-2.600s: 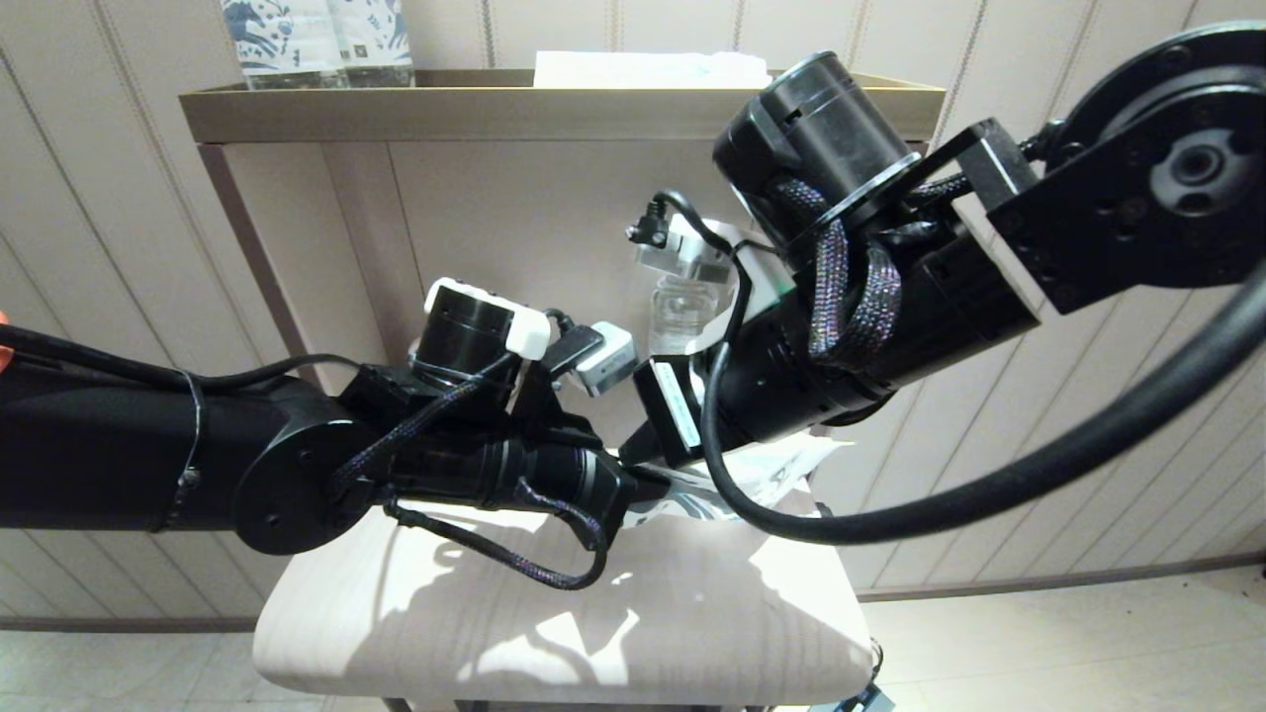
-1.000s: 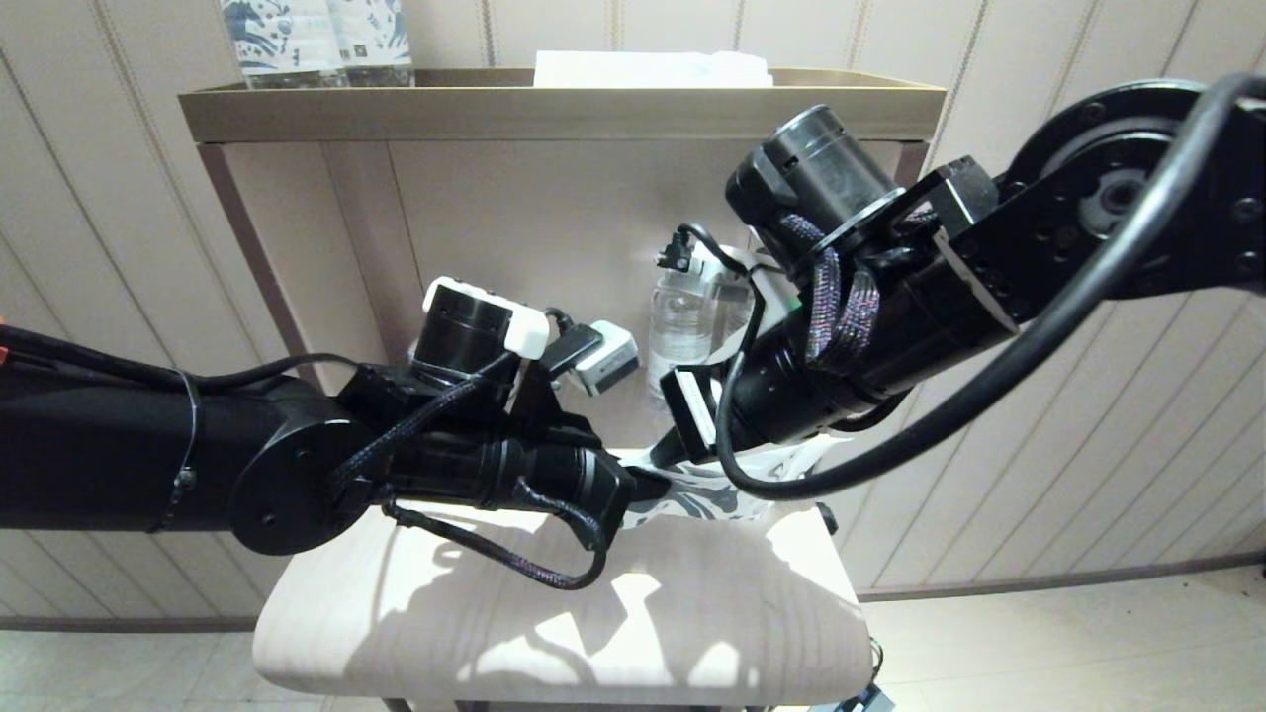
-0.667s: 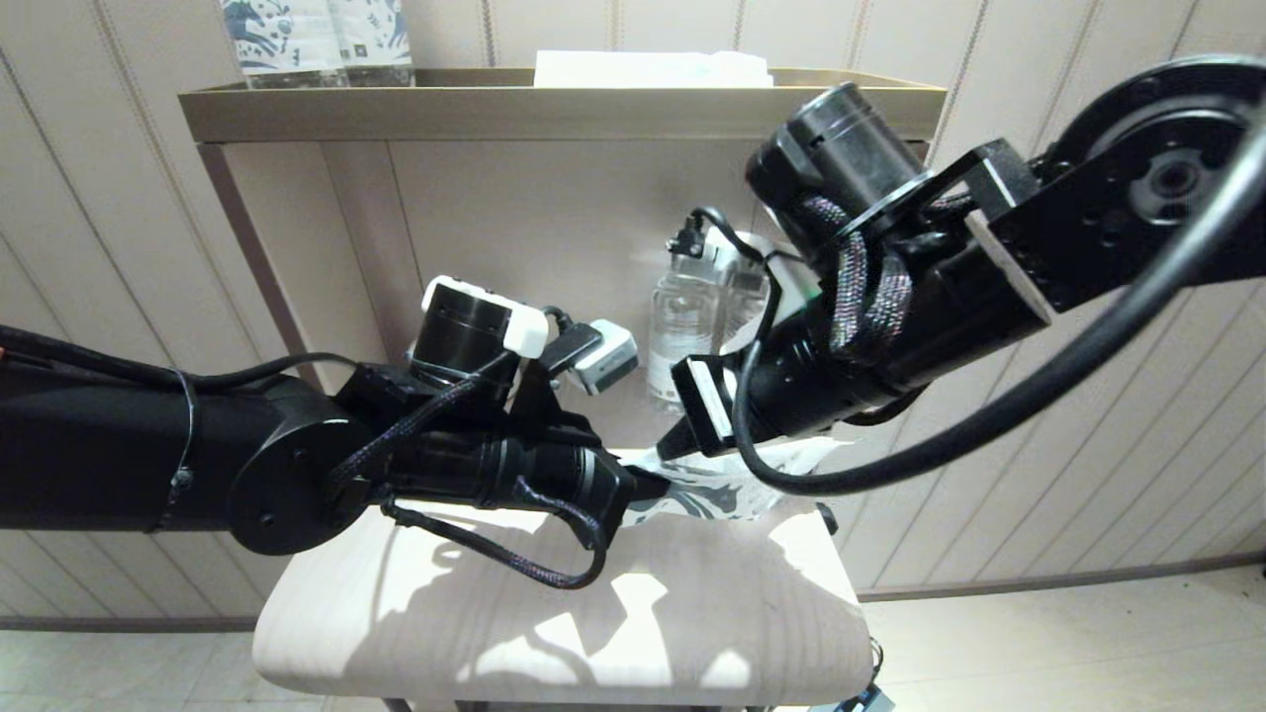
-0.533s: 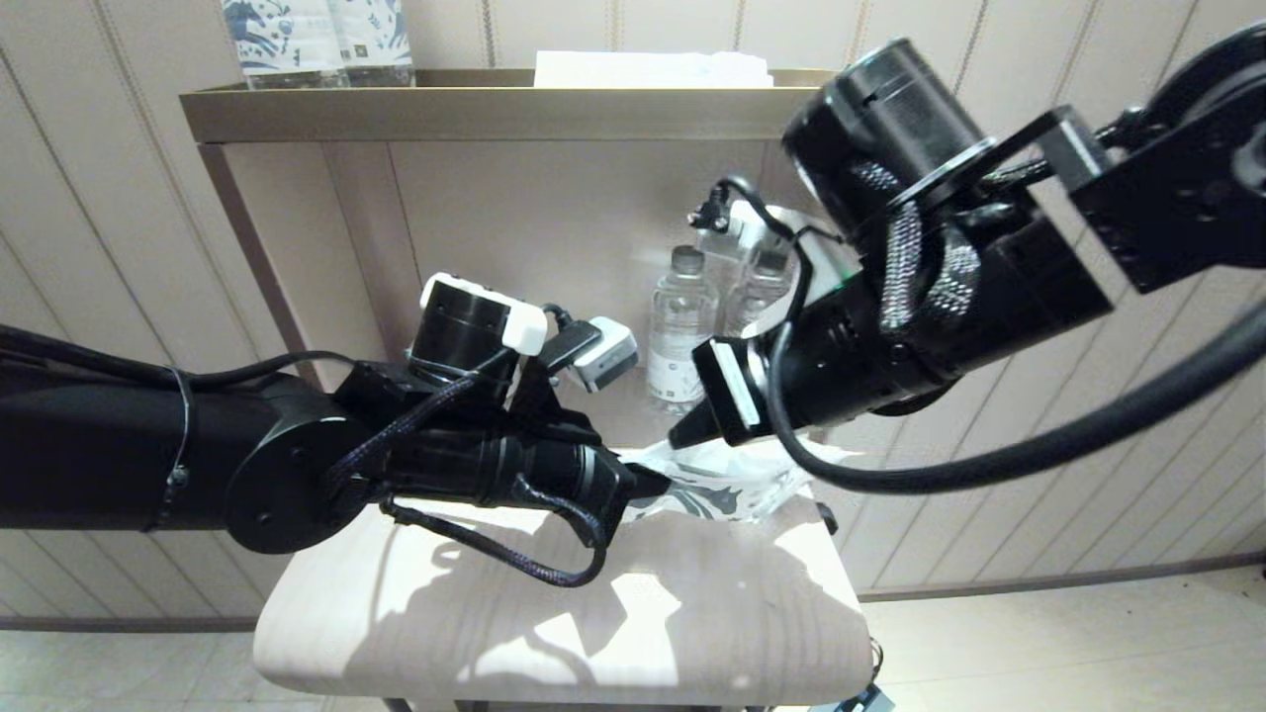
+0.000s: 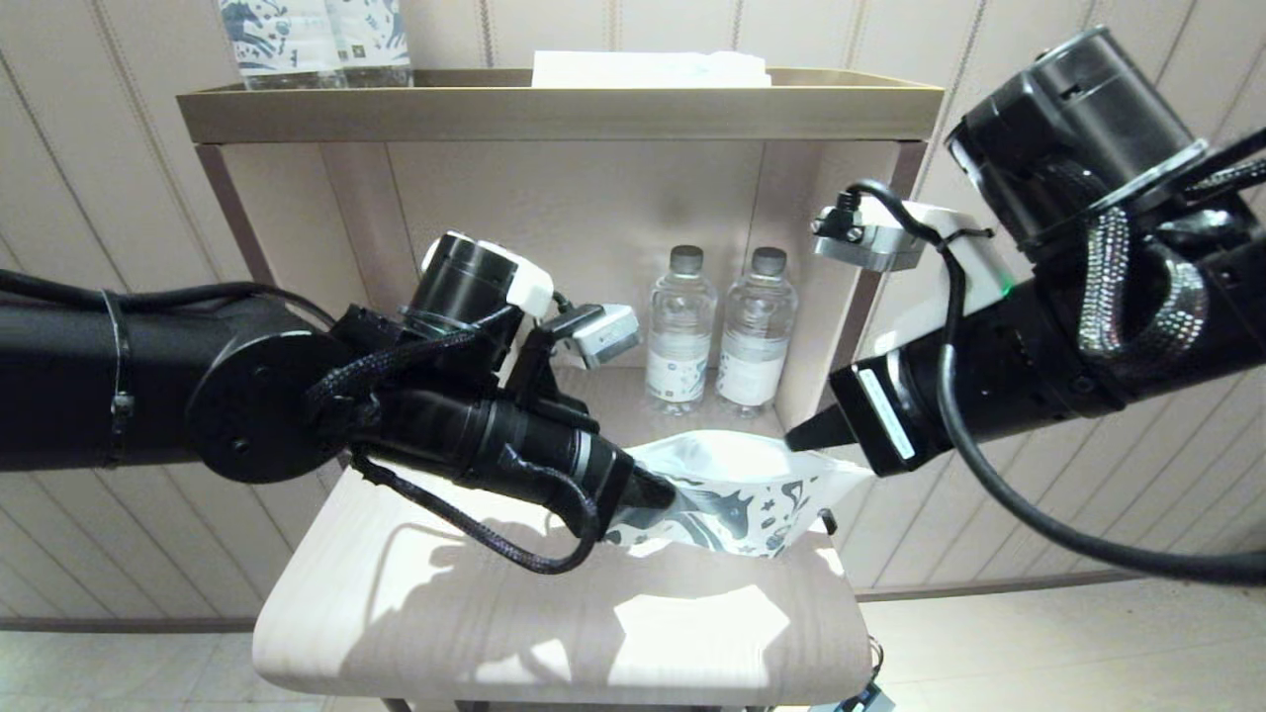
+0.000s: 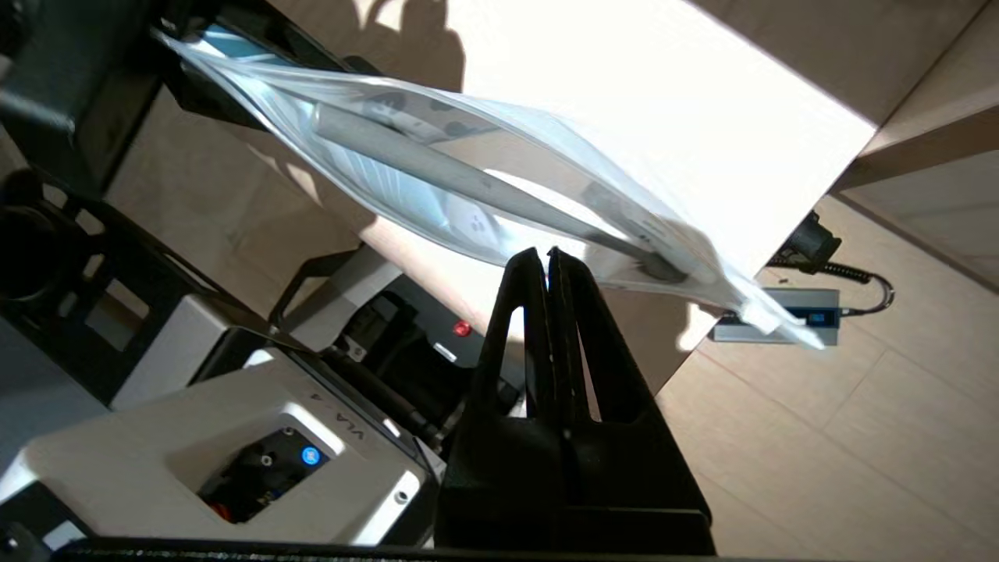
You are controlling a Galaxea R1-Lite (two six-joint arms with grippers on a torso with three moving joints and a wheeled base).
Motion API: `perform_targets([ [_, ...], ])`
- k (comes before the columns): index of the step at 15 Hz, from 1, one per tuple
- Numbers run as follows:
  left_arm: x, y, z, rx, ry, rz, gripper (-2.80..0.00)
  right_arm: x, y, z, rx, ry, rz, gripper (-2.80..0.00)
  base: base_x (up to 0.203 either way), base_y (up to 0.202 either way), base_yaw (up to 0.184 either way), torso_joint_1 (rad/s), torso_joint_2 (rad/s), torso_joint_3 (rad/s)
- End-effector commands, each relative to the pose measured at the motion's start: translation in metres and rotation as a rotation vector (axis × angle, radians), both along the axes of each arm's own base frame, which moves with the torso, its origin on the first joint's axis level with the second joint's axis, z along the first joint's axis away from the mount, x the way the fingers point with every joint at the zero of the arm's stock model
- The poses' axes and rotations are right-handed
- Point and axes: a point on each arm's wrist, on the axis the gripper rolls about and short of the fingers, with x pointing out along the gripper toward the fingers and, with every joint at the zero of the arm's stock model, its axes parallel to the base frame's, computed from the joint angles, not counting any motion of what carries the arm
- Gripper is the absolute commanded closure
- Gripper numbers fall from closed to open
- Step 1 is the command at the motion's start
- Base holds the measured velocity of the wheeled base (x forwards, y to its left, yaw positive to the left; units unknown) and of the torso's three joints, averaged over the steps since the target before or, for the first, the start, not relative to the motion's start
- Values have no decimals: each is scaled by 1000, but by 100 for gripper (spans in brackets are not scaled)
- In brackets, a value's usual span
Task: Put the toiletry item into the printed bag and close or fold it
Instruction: Place the toothbrush in the storage bag, then hand it to the other hand
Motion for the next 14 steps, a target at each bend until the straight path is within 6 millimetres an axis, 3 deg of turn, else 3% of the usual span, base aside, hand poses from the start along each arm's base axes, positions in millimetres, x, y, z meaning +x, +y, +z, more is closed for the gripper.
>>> perform_targets([
  [1, 2, -1, 6, -3, 24, 8, 0, 0, -6, -3, -6, -19, -3, 0, 0, 0, 0, 0, 0, 0],
  [5, 12, 14, 15, -89, 81, -14, 0, -1, -26, -17, -18, -75, -8, 0, 0, 0, 0, 0, 0, 0],
  [11, 20, 31, 12, -140, 120, -45, 0, -13, -71, -1, 154, -152, 80, 0, 0, 0, 0, 0, 0, 0],
  [14, 19, 33, 9, -147, 107, -78, 0, -15, -87, -4, 193, -143, 101, 0, 0, 0, 0, 0, 0, 0],
])
